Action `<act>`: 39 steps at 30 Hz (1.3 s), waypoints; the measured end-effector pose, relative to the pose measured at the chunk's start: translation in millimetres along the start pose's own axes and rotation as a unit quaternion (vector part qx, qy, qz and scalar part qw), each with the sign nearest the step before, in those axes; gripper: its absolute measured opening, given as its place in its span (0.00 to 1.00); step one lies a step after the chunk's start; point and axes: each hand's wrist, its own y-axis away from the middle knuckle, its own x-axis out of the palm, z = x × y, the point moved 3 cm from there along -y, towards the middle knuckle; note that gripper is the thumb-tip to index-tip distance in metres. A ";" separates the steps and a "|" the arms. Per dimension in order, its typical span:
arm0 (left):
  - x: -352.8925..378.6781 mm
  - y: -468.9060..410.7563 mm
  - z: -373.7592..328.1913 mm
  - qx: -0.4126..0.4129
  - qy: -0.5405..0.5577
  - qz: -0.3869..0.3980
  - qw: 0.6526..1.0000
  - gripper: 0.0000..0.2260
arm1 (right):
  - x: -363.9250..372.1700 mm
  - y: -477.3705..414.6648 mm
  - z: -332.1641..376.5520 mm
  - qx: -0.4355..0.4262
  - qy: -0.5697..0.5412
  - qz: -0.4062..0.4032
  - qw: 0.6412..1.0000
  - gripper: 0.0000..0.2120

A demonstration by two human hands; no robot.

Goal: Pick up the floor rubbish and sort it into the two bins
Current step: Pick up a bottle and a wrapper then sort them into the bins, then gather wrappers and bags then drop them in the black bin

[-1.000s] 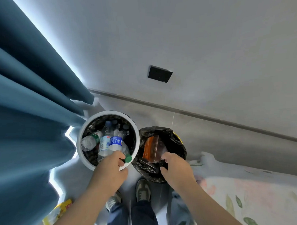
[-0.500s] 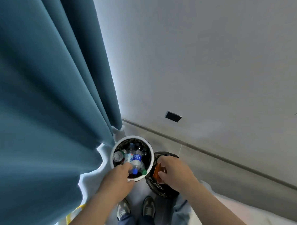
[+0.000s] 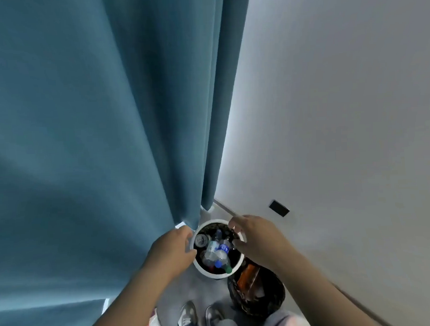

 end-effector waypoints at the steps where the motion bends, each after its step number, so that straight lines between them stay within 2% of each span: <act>1: -1.1 4.5 1.1 -0.006 0.006 -0.008 1.000 0.15 | -0.2 -0.3 6.0 -0.021 0.004 0.006 1.000 0.16; 5: -3.7 31.2 11.1 -0.060 0.029 -0.052 0.996 0.15 | -2.0 -5.1 31.5 -0.105 0.022 0.031 0.994 0.17; 10: 5.5 69.6 30.2 -0.144 0.063 -0.106 0.982 0.13 | 4.3 -13.2 60.7 -0.210 0.063 0.053 0.974 0.11; 15: 21.3 133.1 53.5 -0.240 0.106 -0.161 0.951 0.14 | 22.9 -7.4 111.8 -0.315 0.104 0.119 0.936 0.14; 20: 28.9 208.8 78.4 -0.356 0.158 -0.199 0.899 0.15 | 52.8 14.5 178.0 -0.406 0.135 0.161 0.889 0.15; 22: 21.4 274.2 64.9 -0.385 0.170 -0.208 0.883 0.16 | 36.0 62.0 214.1 -0.451 0.157 0.177 0.861 0.16; 26: 28.1 336.6 71.4 -0.442 0.200 -0.255 0.837 0.17 | 43.5 98.3 268.3 -0.519 0.182 0.200 0.811 0.15; 34: 67.1 452.4 99.9 -0.537 0.244 -0.305 0.748 0.16 | 95.7 179.4 359.3 -0.606 0.230 0.238 0.723 0.13; 39: 94.6 500.2 121.4 -0.575 0.280 -0.322 0.698 0.16 | 131.7 213.5 395.1 -0.634 0.229 0.248 0.696 0.11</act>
